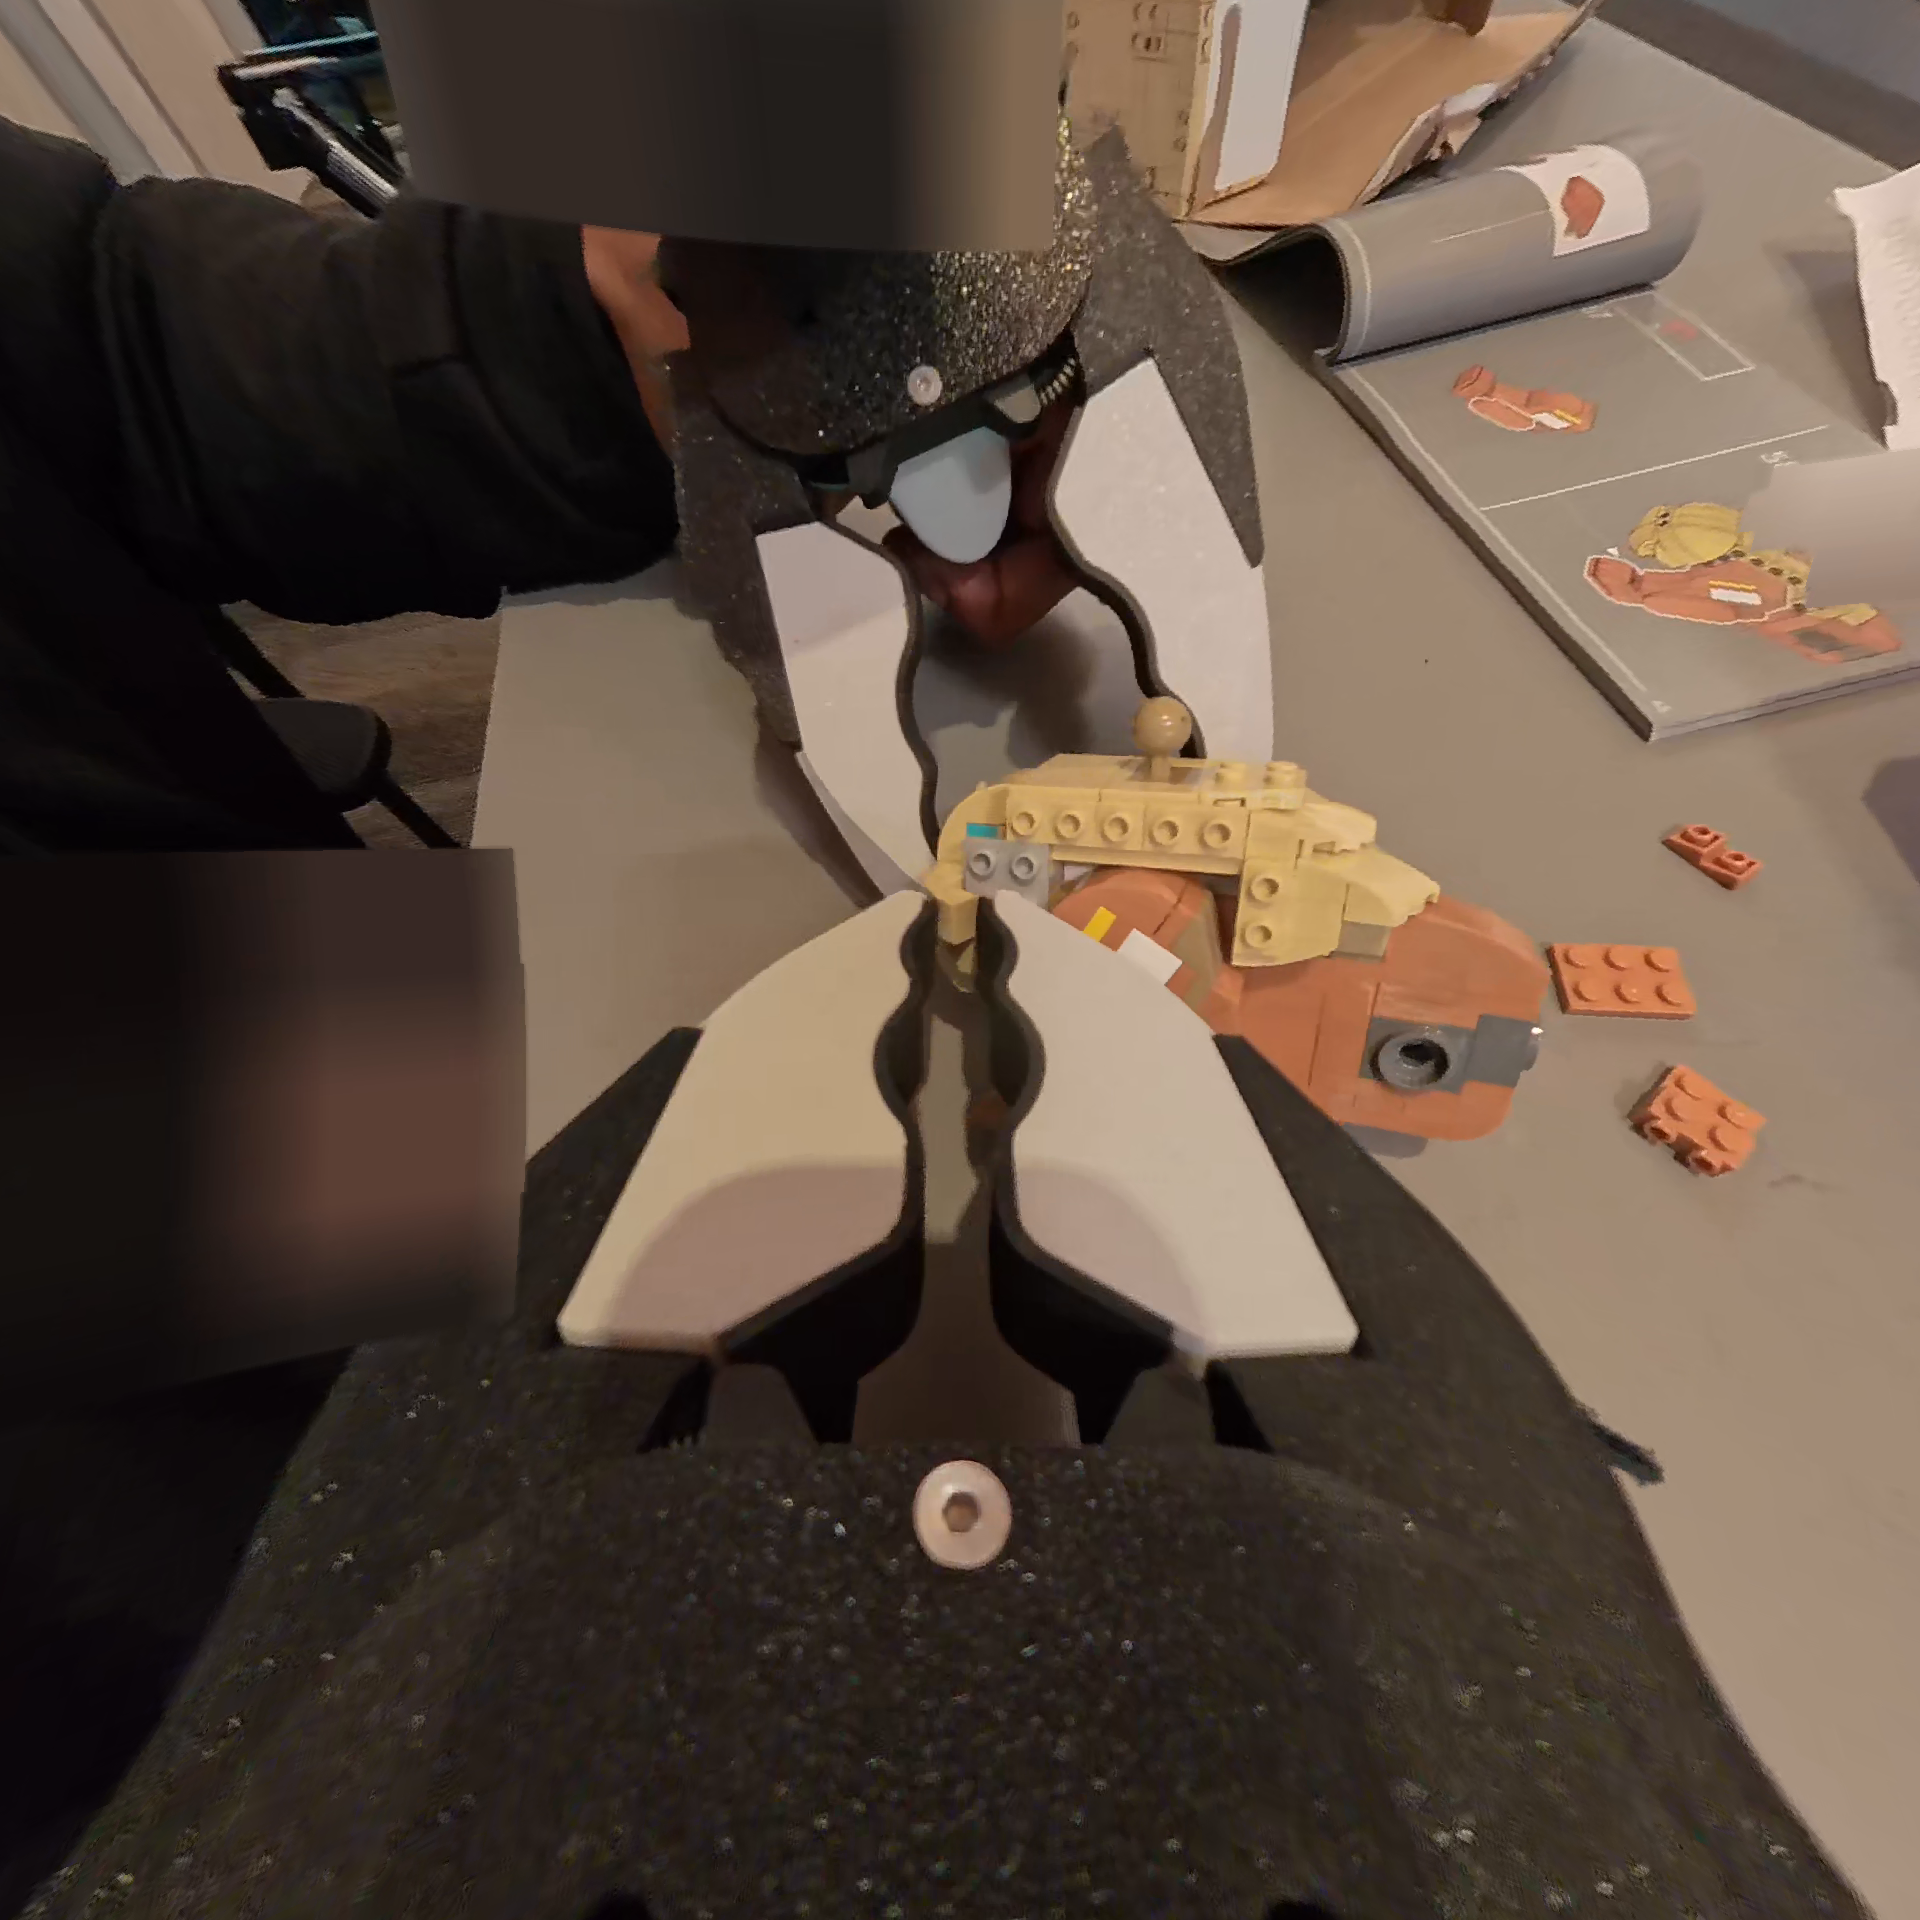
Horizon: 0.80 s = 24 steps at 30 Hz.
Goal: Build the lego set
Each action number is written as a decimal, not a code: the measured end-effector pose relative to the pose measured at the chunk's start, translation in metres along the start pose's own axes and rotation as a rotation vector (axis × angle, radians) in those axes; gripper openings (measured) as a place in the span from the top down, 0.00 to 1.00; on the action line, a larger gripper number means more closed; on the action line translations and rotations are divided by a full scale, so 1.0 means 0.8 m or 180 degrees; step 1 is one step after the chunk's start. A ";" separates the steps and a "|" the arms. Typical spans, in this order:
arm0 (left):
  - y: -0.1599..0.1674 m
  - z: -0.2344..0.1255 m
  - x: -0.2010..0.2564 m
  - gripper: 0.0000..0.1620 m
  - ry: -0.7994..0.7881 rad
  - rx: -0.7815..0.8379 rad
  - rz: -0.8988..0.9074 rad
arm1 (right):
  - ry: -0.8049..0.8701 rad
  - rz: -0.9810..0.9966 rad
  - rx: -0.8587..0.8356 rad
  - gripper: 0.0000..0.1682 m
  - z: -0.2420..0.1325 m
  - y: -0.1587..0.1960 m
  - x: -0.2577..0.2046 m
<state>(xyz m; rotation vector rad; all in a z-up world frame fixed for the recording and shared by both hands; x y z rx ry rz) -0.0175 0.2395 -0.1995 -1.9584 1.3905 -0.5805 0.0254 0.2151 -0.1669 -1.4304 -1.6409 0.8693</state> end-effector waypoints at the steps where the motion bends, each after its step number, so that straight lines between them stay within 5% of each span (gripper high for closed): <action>1: 0.000 0.000 0.000 0.61 -0.0004 -0.0005 -0.0010 | 0.0060 -0.0002 -0.0015 0.96 0.000 0.000 0.001; 24: -0.010 -0.003 0.004 0.61 -0.0118 0.0121 -0.0031 | 0.0640 0.0007 -0.0190 0.97 -0.011 0.000 0.001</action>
Point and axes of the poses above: each gripper's, where its closed fingertips meet, z out along the fingers, y out of its underside, x = y × z across the jaws, the point moved 2 cm from there along -z, back along the fingers, and after that the axes turned 14 degrees about -z, right-handed, at the moved point
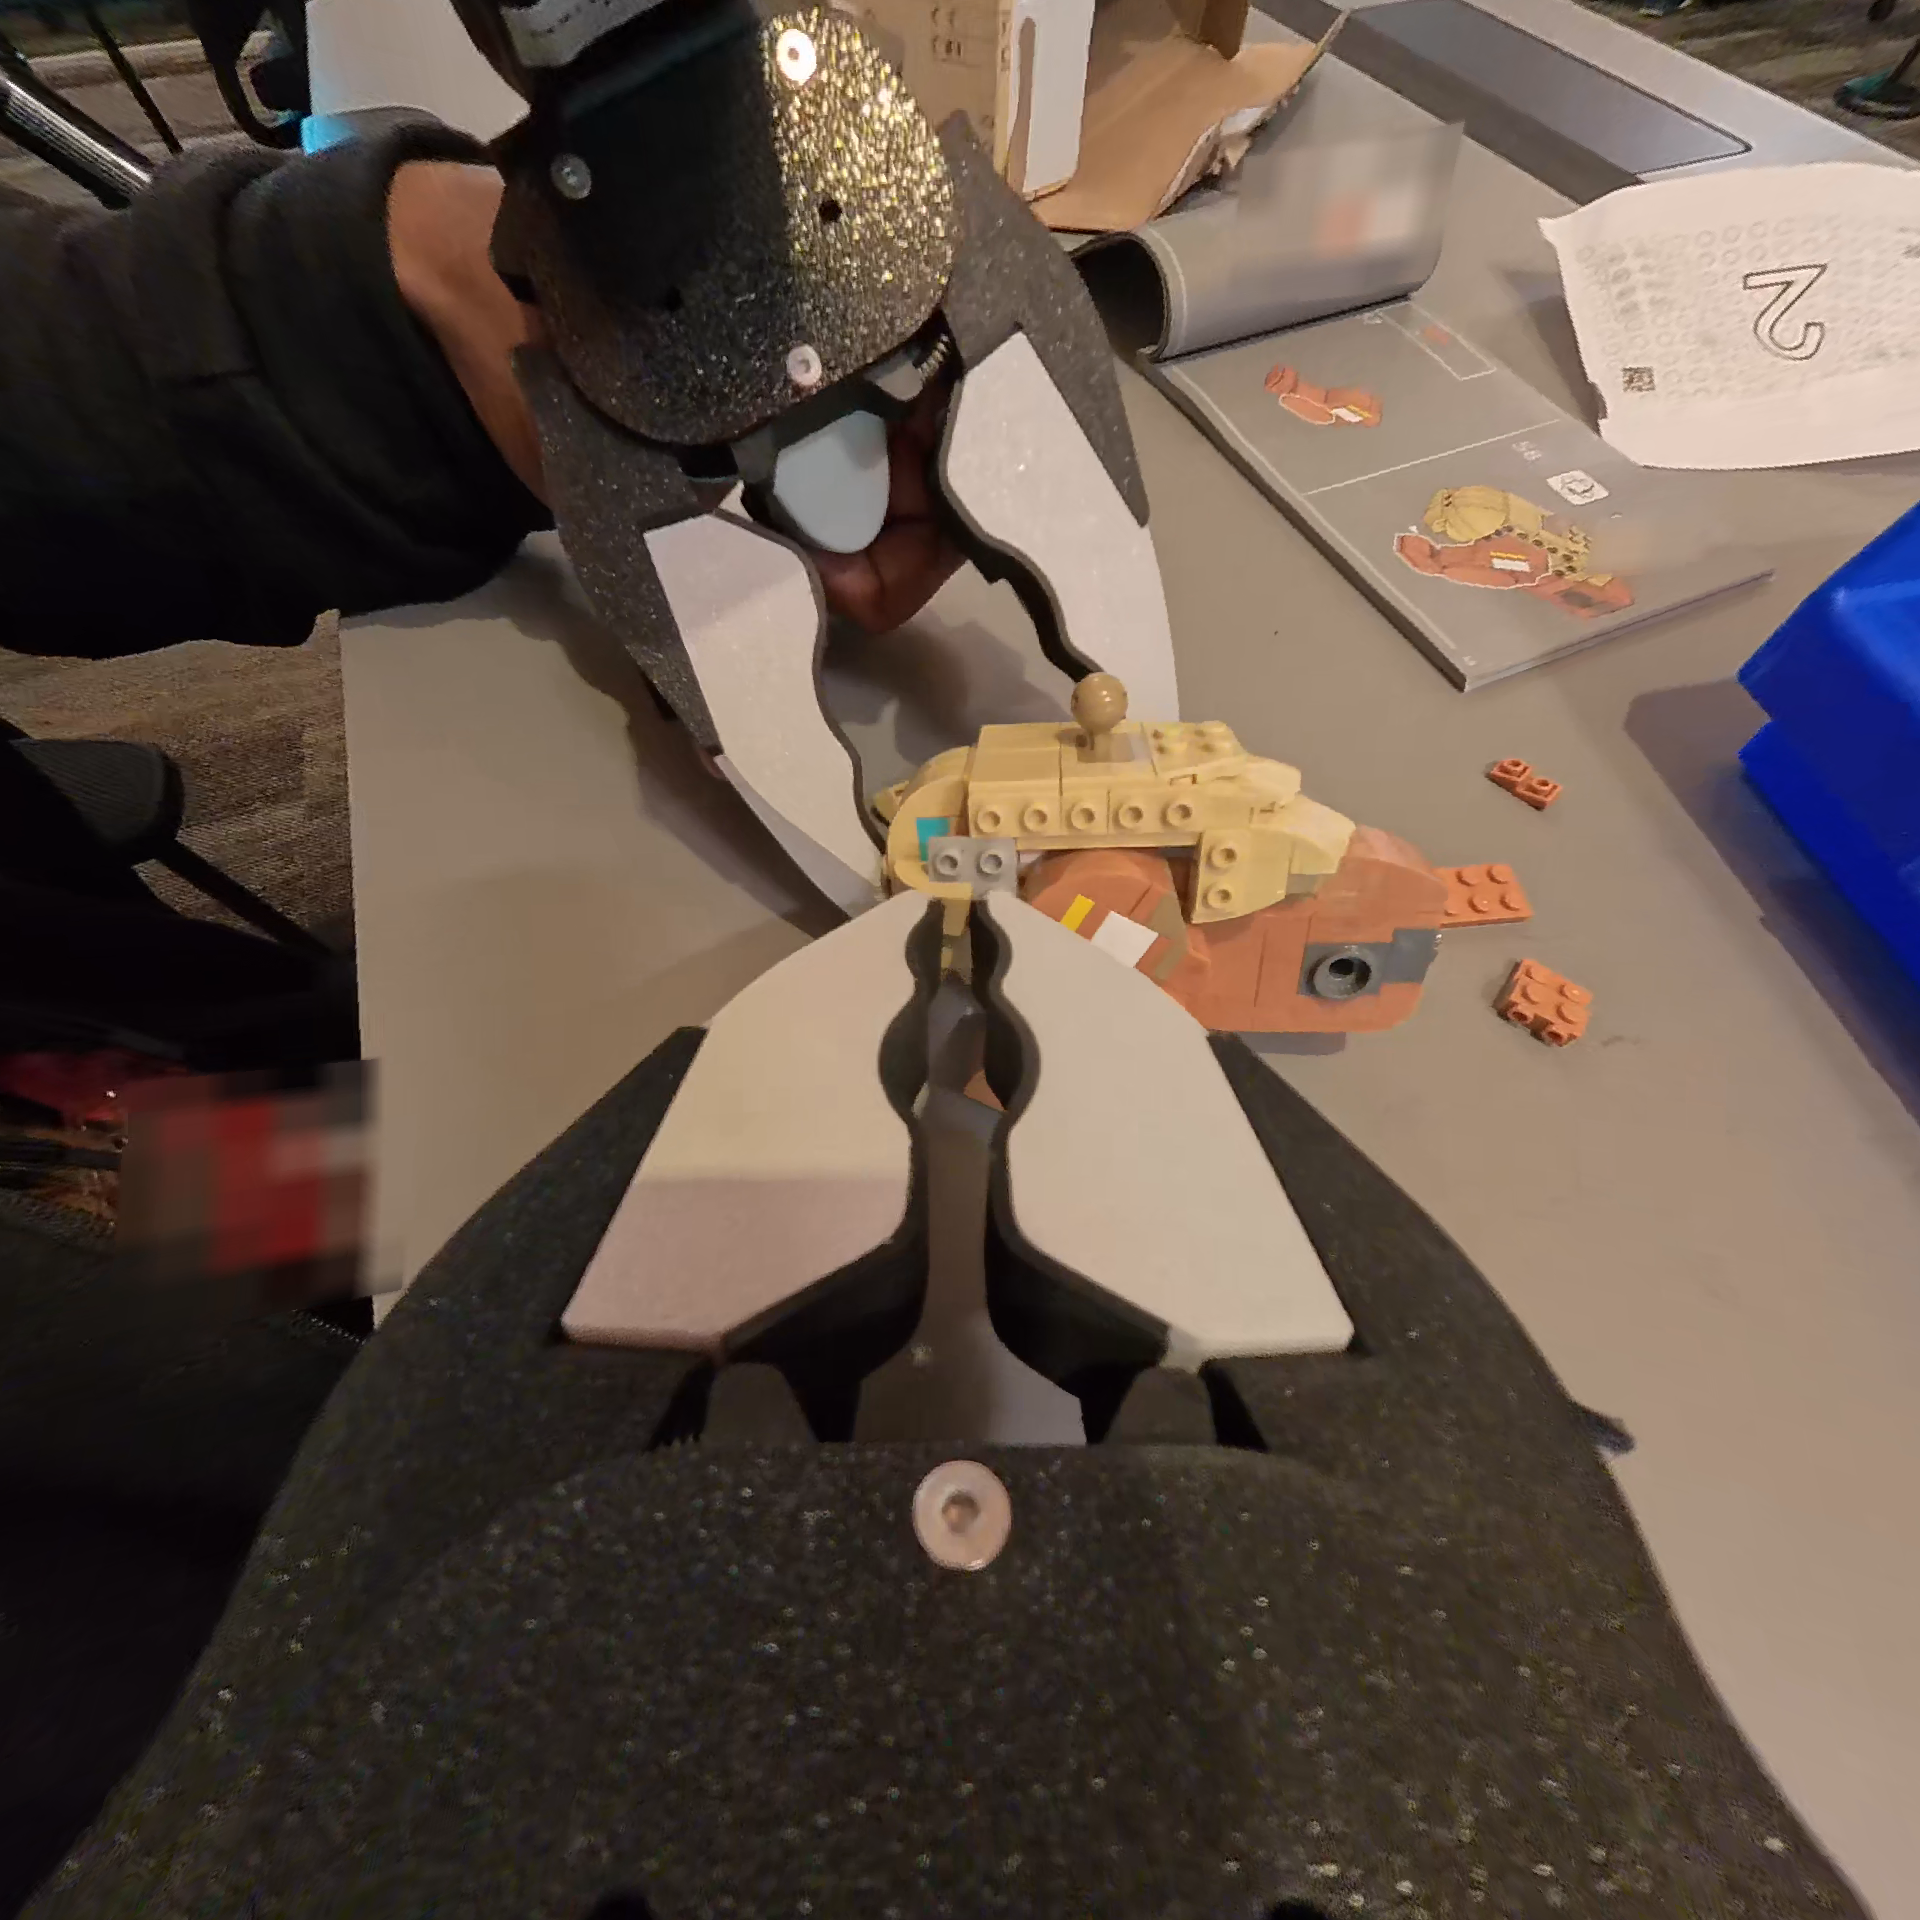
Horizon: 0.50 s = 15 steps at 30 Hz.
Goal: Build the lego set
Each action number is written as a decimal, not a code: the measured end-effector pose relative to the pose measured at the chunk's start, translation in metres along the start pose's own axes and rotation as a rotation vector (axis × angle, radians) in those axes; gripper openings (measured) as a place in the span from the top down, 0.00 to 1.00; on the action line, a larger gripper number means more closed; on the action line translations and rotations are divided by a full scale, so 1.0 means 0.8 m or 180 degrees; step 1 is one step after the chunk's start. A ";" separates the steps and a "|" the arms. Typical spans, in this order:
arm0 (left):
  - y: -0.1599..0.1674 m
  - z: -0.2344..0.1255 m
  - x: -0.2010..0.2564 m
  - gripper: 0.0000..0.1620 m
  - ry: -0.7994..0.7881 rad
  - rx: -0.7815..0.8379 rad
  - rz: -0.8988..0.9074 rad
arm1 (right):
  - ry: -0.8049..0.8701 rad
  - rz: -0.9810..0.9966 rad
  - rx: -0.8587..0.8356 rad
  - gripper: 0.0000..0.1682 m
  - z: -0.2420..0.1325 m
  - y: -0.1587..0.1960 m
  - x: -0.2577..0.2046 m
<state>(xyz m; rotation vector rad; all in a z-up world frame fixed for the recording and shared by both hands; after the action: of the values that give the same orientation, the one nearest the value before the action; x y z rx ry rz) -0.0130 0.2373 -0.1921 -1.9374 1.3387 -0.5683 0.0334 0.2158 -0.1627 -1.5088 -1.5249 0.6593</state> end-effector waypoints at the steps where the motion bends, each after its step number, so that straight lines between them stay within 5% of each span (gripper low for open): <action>1: 0.000 0.000 0.000 0.61 -0.0004 0.0003 0.0001 | 0.0004 0.0009 0.0001 0.97 0.000 0.000 0.000; 15: 0.000 0.004 0.006 0.61 -0.0006 -0.0001 -0.0048 | 0.0051 0.0079 -0.0094 0.97 -0.003 0.004 -0.005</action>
<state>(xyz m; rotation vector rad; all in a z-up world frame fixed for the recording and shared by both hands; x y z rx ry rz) -0.0092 0.2339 -0.1944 -1.9494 1.3240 -0.5734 0.0366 0.2121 -0.1649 -1.5539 -1.5121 0.6401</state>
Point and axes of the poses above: each gripper's, where its closed fingertips meet, z out along the fingers, y out of its underside, x = y × z across the jaws, the point moved 2 cm from there along -z, back along the fingers, and after that the axes turned 14 degrees about -z, right-handed, at the moved point
